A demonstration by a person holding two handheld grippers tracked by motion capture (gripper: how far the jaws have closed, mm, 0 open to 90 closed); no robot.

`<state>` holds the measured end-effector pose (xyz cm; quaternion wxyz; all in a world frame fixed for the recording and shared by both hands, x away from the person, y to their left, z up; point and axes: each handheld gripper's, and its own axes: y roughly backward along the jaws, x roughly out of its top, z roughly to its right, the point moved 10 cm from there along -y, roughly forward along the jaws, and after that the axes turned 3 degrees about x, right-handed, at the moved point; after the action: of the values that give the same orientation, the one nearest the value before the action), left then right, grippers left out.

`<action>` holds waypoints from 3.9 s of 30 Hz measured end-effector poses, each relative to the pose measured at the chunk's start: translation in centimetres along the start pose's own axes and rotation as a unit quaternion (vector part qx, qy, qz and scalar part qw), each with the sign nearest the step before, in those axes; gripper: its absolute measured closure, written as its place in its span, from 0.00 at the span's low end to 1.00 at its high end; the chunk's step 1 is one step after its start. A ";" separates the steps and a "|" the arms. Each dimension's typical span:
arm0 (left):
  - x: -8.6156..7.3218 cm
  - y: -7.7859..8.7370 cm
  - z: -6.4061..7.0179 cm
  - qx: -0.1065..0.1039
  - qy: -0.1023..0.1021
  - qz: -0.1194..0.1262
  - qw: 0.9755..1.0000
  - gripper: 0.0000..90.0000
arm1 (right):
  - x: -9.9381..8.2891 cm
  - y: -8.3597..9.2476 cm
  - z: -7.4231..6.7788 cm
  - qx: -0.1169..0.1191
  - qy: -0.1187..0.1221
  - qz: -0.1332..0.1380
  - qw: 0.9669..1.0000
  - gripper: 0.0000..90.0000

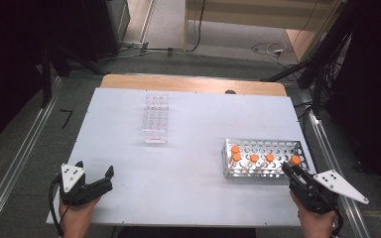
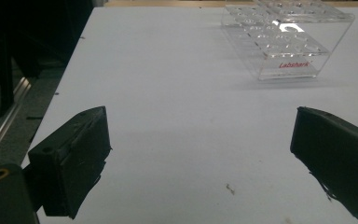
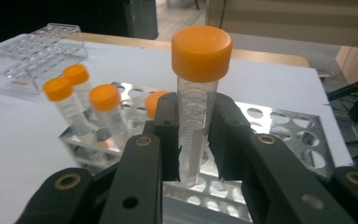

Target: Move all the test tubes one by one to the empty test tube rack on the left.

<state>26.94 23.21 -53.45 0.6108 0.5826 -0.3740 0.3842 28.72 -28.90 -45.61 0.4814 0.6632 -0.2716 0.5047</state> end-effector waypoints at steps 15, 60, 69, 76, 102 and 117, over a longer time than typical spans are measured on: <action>0.3 0.0 3.3 -0.053 -0.034 -0.001 0.998 0.06 | -1.8 -1.6 -6.5 0.086 0.023 -0.032 0.996 0.80; 5.8 3.0 15.8 -0.240 -0.088 0.036 0.966 0.33 | -0.8 -13.0 -25.1 0.237 0.129 -0.083 0.959 0.80; 5.8 2.4 17.2 -0.253 -0.104 0.036 0.961 0.57 | -0.4 -12.8 -27.2 0.258 0.134 -0.079 0.953 0.80; 5.8 2.3 17.1 -0.260 -0.100 0.036 0.960 0.71 | -0.4 -12.8 -27.6 0.263 0.140 -0.080 0.951 0.80; 5.8 1.7 17.4 -0.264 -0.094 0.025 0.960 0.78 | -0.9 -12.5 -25.8 0.271 0.121 -0.100 0.950 0.48; 7.6 1.3 17.0 -0.261 -0.076 0.030 0.962 0.78 | -3.9 -7.0 -20.9 0.254 0.116 -0.116 0.953 0.34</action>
<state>28.85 6.52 -45.27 0.6997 0.4191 -0.5240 0.2455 24.76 -7.62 -51.22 0.3806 0.7275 0.0015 0.5709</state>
